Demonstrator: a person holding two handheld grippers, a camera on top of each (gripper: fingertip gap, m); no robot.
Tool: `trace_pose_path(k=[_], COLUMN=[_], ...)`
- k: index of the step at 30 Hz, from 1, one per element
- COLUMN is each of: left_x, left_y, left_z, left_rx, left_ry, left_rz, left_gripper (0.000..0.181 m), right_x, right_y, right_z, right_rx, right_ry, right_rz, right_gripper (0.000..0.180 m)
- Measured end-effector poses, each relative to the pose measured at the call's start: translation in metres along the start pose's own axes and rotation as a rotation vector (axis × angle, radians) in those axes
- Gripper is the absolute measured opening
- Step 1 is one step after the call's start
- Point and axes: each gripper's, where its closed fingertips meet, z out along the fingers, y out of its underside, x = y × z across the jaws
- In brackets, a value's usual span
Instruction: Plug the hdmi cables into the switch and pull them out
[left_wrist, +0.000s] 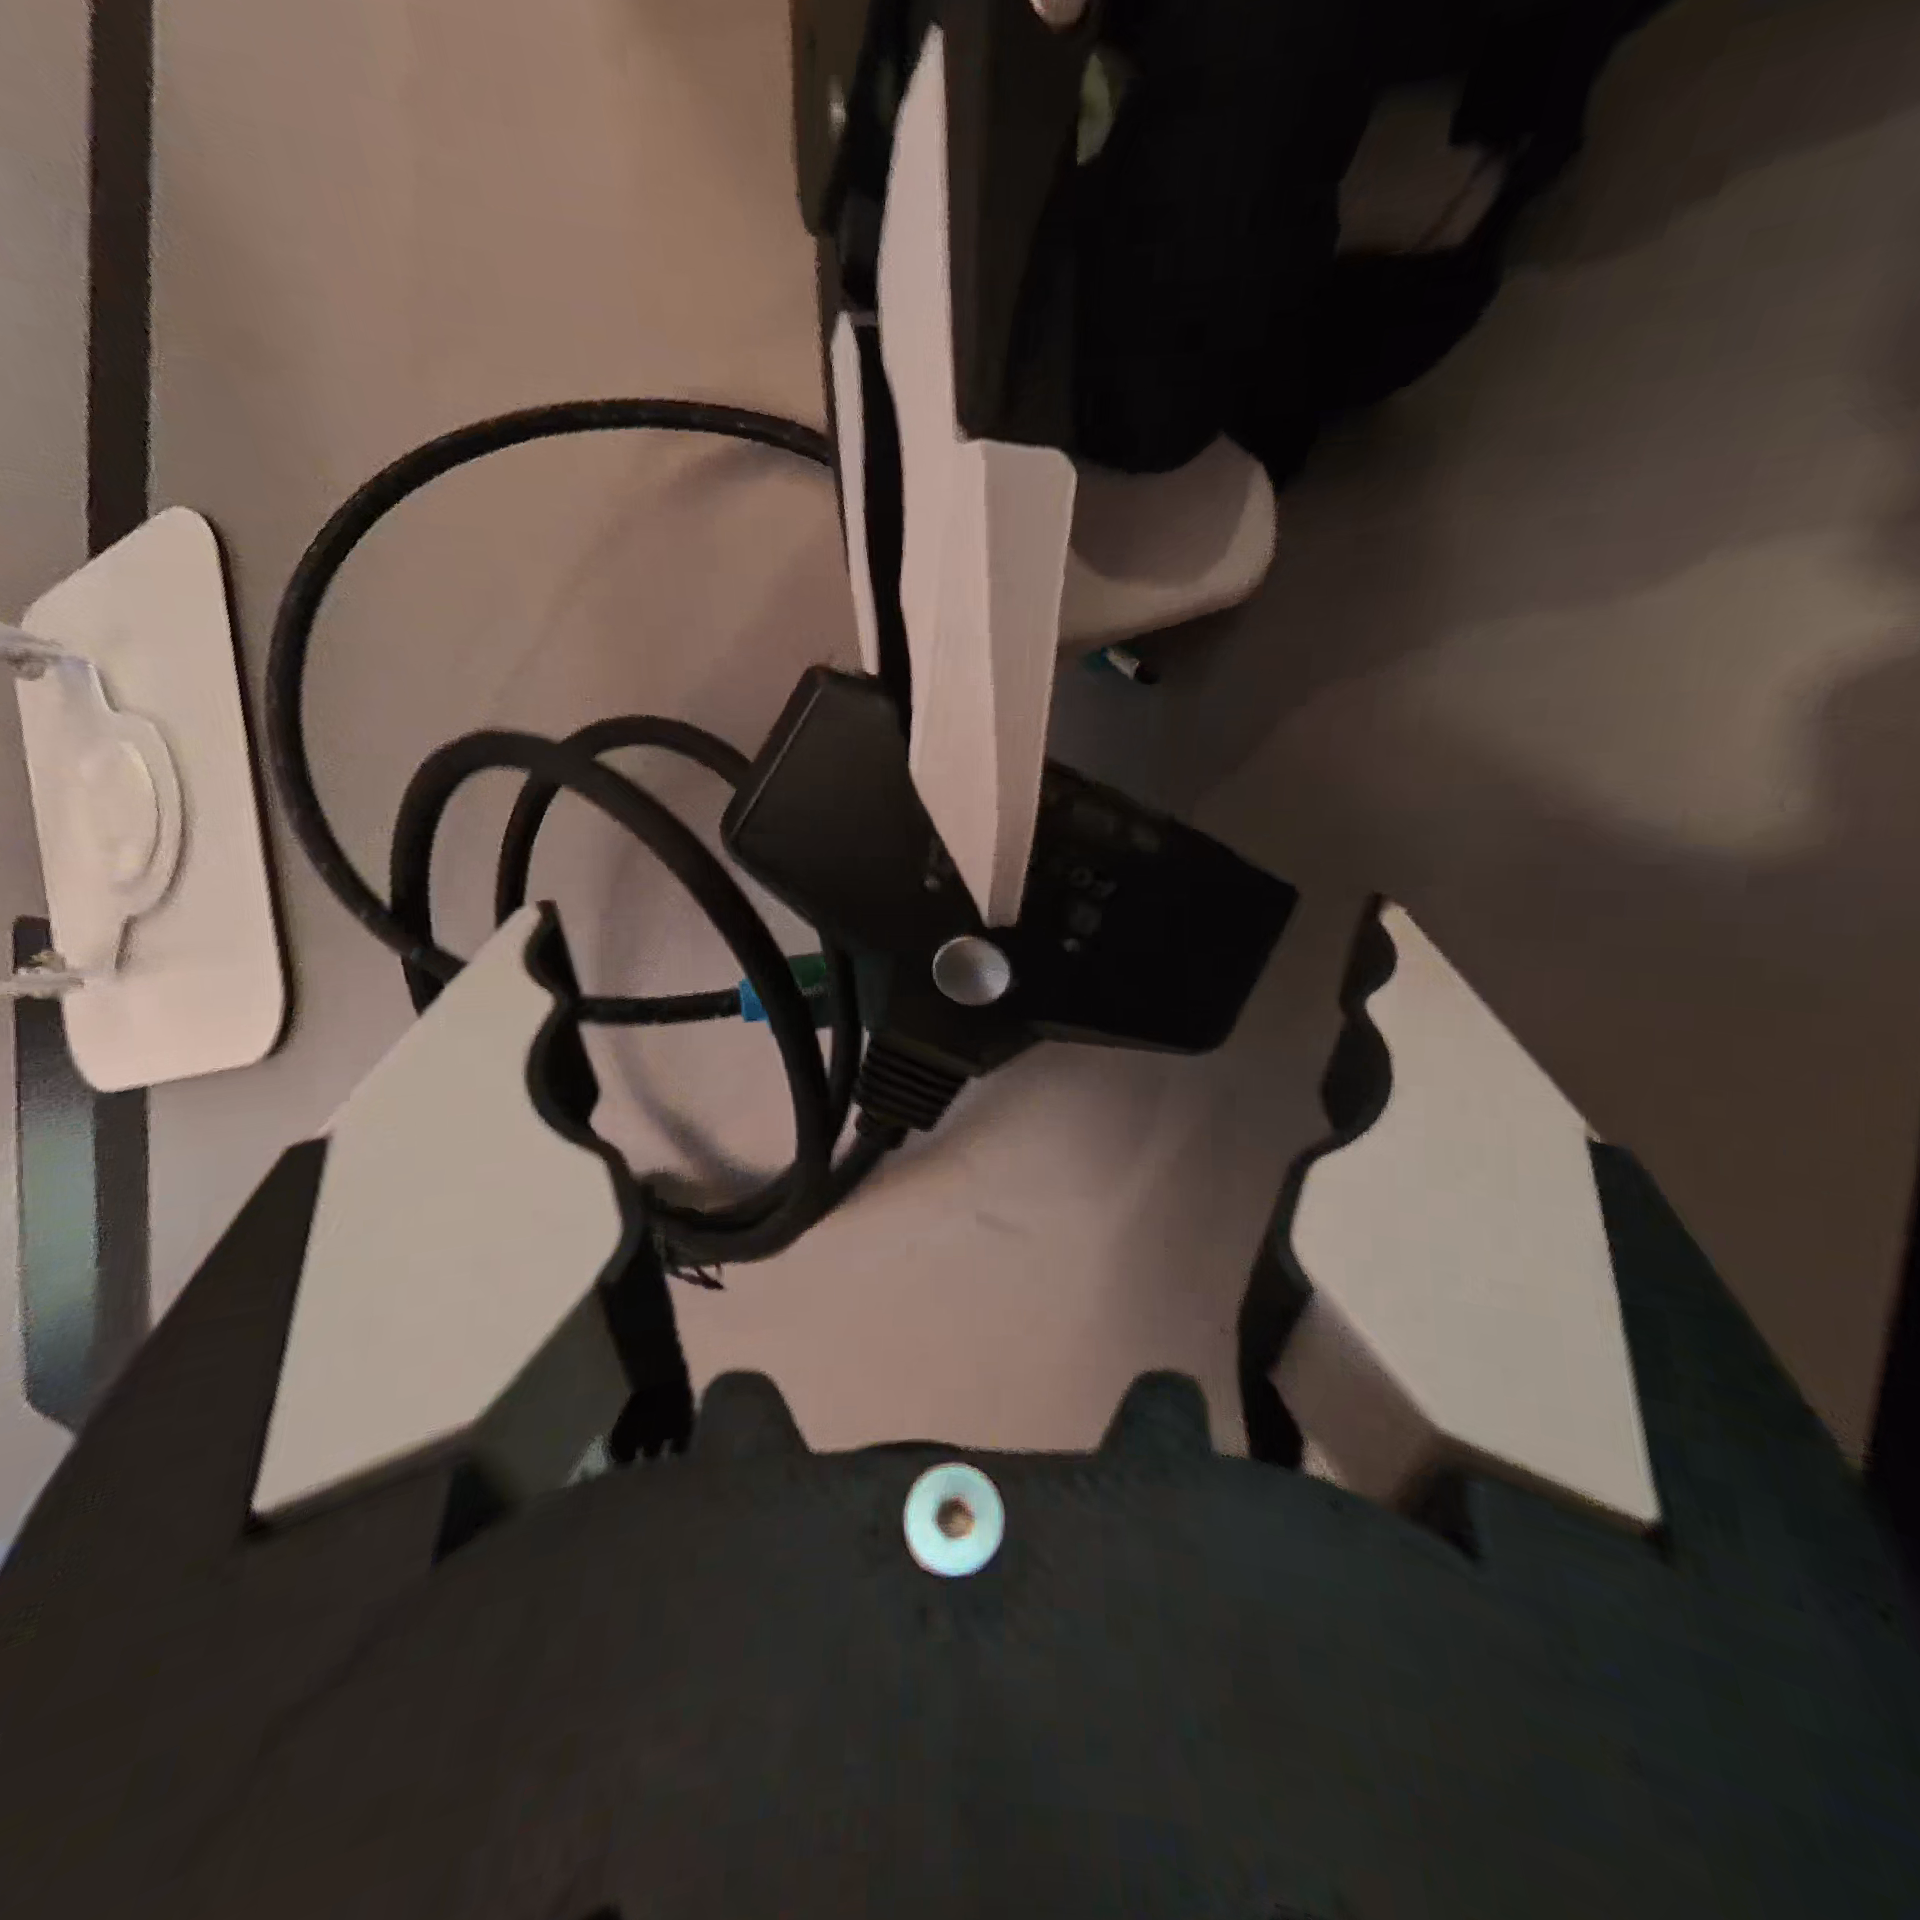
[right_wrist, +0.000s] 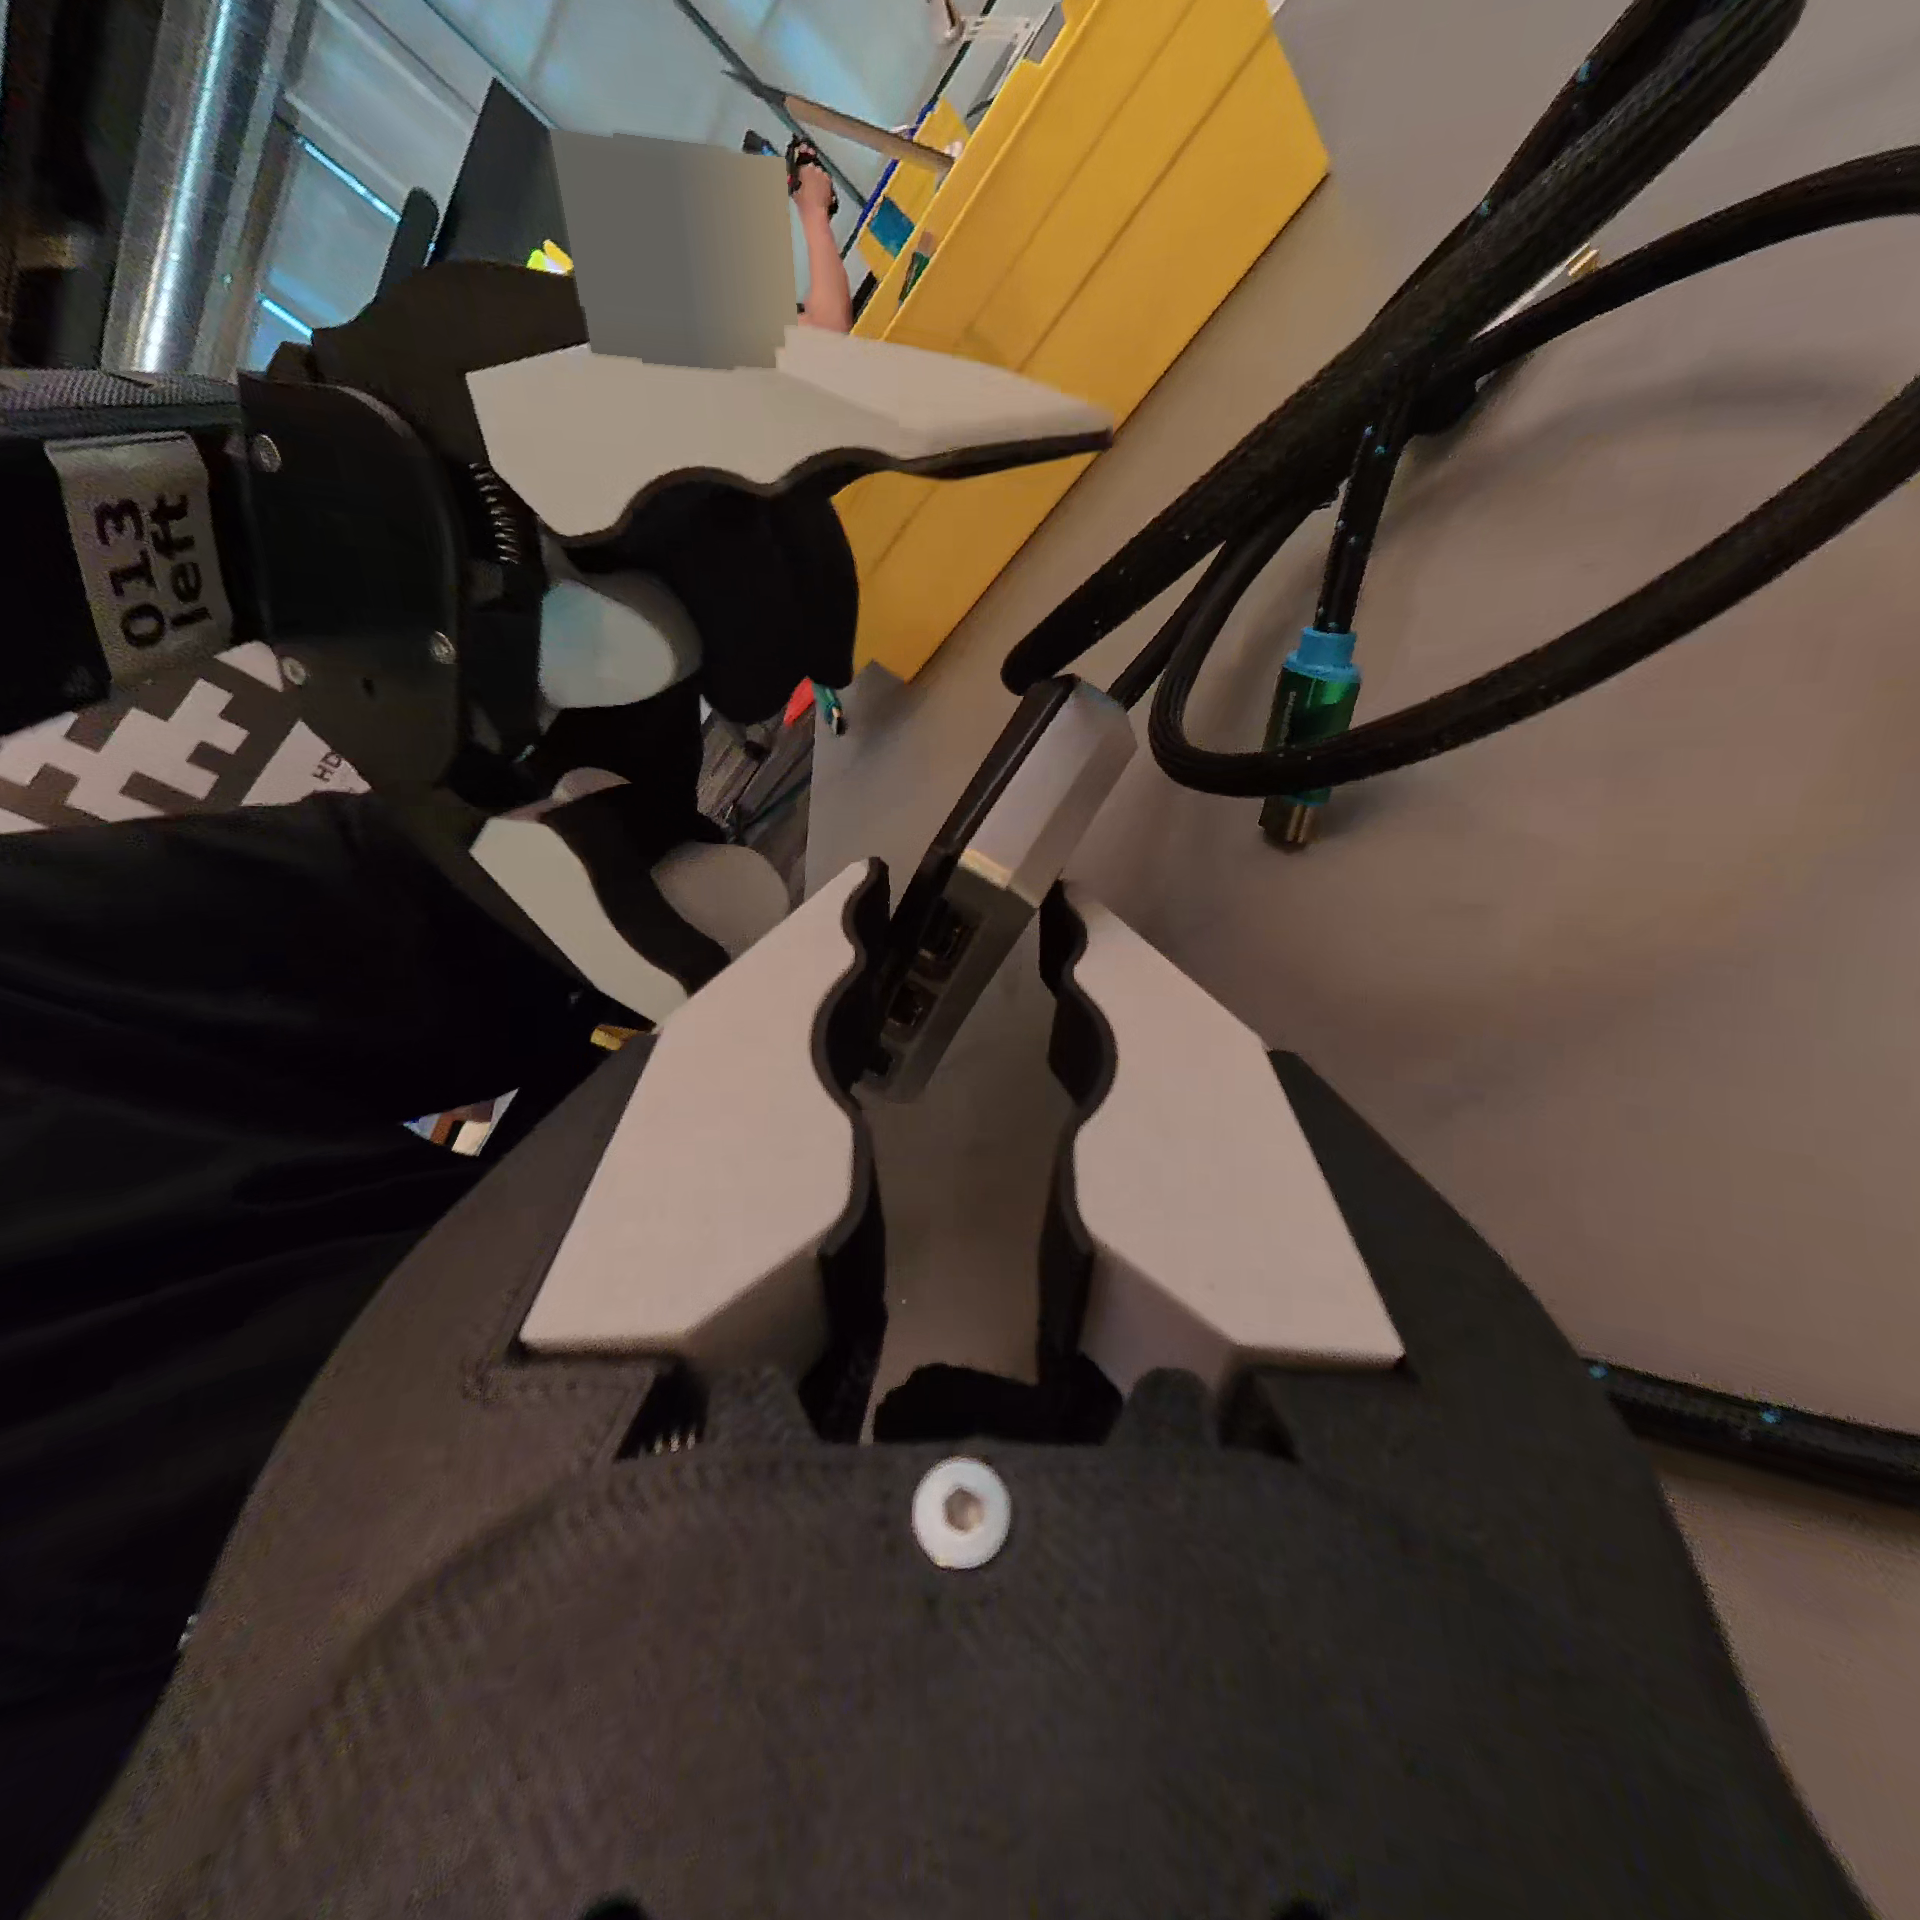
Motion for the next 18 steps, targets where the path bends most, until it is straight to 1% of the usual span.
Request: trace_pose_path(k=[3,4,9,13,14,18], left_x=[0.01,0.015,0.022,0.025,0.03,0.032], left_y=[0.002,0.001,0.015,0.013,0.016,0.02], left_z=[0.012,0.015,0.03,0.033,0.033,0.034], left_rx=[-0.048,-0.053,-0.147,-0.148,-0.159,-0.194], left_ry=[0.041,0.06,0.085,0.121,0.16,0.194], left_rz=[0.084,0.107,0.204,0.188,0.173,0.131], left_gripper=[0.156,0.158,0.158,0.157,0.15,0.148], right_x=[-0.005,-0.007,-0.014,-0.022,-0.022,-0.02], right_y=[0.005,0.006,0.01,0.013,0.013,0.014], right_z=[0.002,0.003,0.004,0.006,0.006,0.006], right_rx=[-0.029,-0.039,-0.063,-0.084,-0.086,-0.086], right_ry=[-0.028,-0.037,-0.07,-0.095,-0.097,-0.088], right_rz=[-0.01,-0.017,-0.052,-0.104,-0.108,-0.101], right_gripper=[0.026,0.026,0.026,0.026,0.026,0.026])
